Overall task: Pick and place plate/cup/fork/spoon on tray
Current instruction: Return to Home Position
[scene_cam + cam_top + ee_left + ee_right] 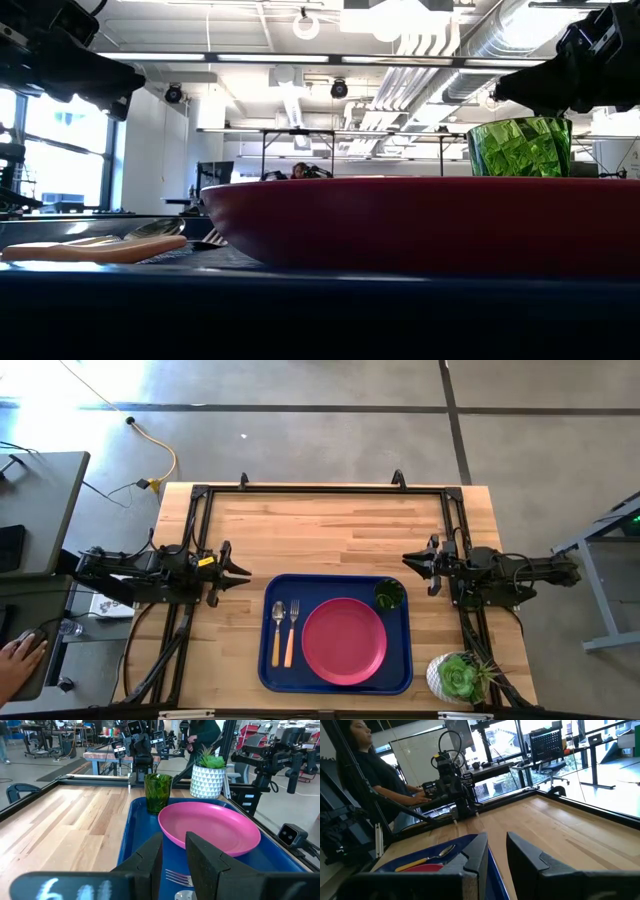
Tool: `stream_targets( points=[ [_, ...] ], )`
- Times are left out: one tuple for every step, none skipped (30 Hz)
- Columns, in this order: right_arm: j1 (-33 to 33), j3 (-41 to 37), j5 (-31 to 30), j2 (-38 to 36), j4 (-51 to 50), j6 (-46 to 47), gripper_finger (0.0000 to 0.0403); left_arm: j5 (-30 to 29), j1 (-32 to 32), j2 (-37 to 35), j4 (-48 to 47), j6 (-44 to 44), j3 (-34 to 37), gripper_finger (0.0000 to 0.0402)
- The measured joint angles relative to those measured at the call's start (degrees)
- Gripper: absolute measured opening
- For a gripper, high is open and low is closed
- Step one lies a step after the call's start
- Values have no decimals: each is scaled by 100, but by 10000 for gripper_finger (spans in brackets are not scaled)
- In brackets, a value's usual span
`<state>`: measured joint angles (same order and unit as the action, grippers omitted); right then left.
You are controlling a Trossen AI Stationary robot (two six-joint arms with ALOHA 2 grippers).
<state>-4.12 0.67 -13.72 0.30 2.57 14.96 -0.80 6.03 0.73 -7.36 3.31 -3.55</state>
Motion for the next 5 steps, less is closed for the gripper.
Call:
stream_targets(
  points=[
    [0, 0, 0, 0, 2, 0, 63, -1, 1, 0, 0, 0, 0, 76],
    [0, 0, 0, 2, 0, 2, 63, 0, -1, 0, 0, 2, 0, 76],
    [0, 0, 0, 0, 0, 1, 63, -2, -1, 0, 0, 2, 0, 76],
    [0, 0, 0, 0, 0, 0, 63, 0, 1, 0, 0, 2, 0, 76],
    [0, 0, 0, 2, 0, 0, 63, -1, 1, 0, -1, 0, 0, 76]
  ],
)
